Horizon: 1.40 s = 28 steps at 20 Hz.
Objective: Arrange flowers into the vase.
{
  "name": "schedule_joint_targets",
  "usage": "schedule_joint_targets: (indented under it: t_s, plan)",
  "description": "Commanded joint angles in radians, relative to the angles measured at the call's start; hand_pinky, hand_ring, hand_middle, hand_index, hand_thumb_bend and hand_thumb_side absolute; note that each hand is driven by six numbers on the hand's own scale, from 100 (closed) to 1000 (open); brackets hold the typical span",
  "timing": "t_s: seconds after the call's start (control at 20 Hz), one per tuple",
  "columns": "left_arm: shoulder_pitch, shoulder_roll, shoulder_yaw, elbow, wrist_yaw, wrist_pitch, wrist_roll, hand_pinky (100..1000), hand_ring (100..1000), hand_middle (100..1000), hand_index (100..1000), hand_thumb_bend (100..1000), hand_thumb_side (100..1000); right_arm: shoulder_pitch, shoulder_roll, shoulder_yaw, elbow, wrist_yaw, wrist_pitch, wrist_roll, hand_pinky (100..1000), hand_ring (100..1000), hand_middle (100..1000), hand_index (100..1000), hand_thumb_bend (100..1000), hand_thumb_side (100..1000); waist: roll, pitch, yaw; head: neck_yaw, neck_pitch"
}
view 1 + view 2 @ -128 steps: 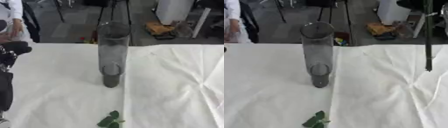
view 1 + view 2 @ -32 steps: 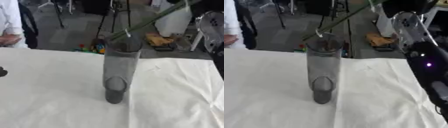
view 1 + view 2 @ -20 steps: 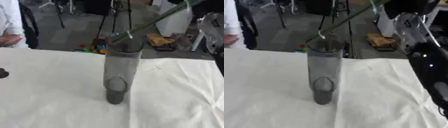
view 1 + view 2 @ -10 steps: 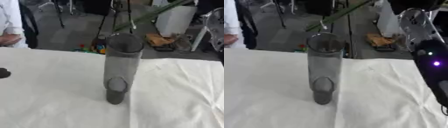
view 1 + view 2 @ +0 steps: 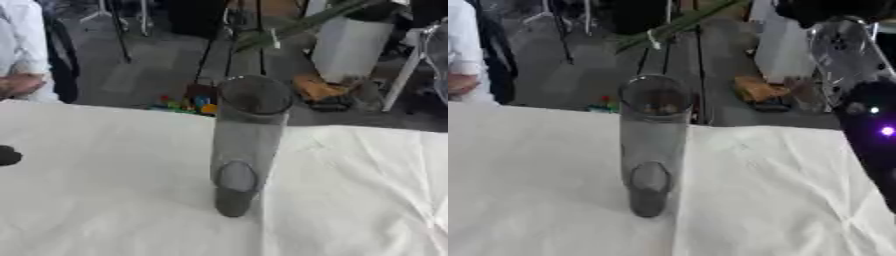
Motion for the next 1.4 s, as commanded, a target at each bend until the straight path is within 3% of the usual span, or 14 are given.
schedule_joint_targets:
  t_s: [0.05,0.6,0.95,1.4]
  plan:
    - [-0.009,0.021,0.005,-0.017,-0.01,-0.006,0.001,723,666,883,929,256,1000,-0.007,-0.071,-0.051,0.007,0.028,-0.263,0.232,100,100,100,100,166,165,0.007,-0.017,0.003,-0.01,-0.027]
    - [-0.008,0.02,0.003,-0.017,-0.017,-0.008,0.003,725,665,885,930,251,1000,0.02,-0.119,-0.089,0.042,0.078,-0.284,0.231,100,100,100,100,162,166,0.011,-0.002,0.004,-0.016,-0.037]
    - [-0.012,0.015,0.001,-0.017,-0.016,-0.007,0.001,725,665,886,930,250,1000,0.036,-0.106,-0.035,0.069,0.067,-0.283,0.236,100,100,100,100,146,175,0.013,0.007,0.008,-0.019,-0.038]
    - [-0.014,0.011,0.001,-0.017,-0.015,-0.007,-0.002,727,665,887,930,252,1000,0.008,-0.059,-0.012,0.125,0.056,-0.194,0.223,100,100,100,100,139,180,0.012,0.011,0.009,-0.021,-0.043]
